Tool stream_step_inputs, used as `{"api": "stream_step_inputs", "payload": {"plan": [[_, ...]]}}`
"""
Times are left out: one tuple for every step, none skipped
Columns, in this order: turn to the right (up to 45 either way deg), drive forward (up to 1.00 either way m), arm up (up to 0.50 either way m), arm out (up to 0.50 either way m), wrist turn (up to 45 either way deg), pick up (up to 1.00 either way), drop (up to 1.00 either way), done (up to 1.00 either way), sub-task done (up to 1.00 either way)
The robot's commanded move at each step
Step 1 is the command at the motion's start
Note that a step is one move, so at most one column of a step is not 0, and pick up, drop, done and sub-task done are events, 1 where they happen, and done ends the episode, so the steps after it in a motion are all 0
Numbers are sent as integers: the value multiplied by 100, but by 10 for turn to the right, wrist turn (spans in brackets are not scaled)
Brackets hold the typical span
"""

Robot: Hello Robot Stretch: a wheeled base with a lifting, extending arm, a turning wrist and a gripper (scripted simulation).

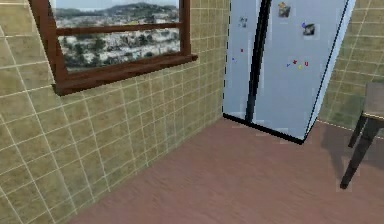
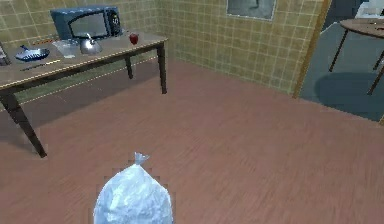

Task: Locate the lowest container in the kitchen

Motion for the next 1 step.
{"api": "stream_step_inputs", "payload": {"plan": [[0,40,0,0,0,0,0,0,0]]}}
